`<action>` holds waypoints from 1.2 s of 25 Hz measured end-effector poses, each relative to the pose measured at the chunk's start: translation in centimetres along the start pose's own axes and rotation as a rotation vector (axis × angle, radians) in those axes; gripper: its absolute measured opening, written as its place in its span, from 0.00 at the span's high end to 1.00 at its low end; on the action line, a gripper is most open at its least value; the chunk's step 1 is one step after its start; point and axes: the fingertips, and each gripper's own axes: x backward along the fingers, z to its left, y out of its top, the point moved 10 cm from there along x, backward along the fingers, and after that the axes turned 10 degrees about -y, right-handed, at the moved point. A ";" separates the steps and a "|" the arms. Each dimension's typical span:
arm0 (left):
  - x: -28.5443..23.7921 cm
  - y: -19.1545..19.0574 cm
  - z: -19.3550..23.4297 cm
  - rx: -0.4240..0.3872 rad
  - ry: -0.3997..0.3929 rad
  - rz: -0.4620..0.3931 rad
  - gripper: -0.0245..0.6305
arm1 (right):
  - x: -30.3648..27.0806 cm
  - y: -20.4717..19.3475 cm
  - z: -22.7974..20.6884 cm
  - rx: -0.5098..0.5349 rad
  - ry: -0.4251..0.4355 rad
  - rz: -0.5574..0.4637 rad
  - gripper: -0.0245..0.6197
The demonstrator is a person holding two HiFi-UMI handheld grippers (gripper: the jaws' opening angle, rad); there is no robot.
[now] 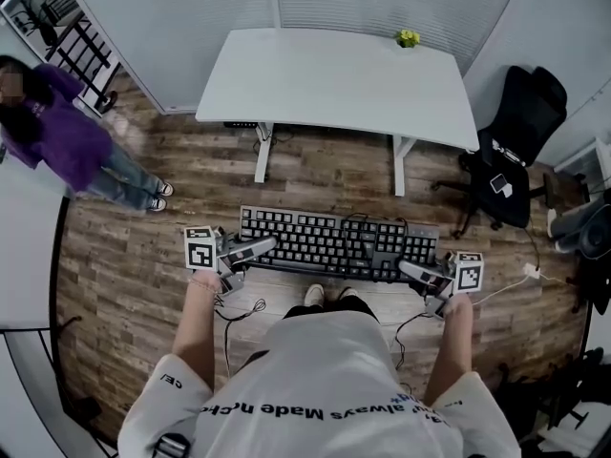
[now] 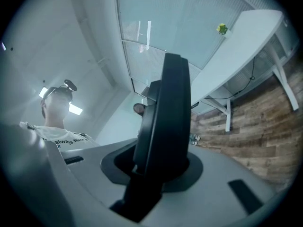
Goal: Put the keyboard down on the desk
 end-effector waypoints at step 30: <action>-0.1 0.0 -0.7 -0.045 0.010 -0.005 0.72 | -0.2 0.4 -0.4 0.031 0.022 -0.006 0.77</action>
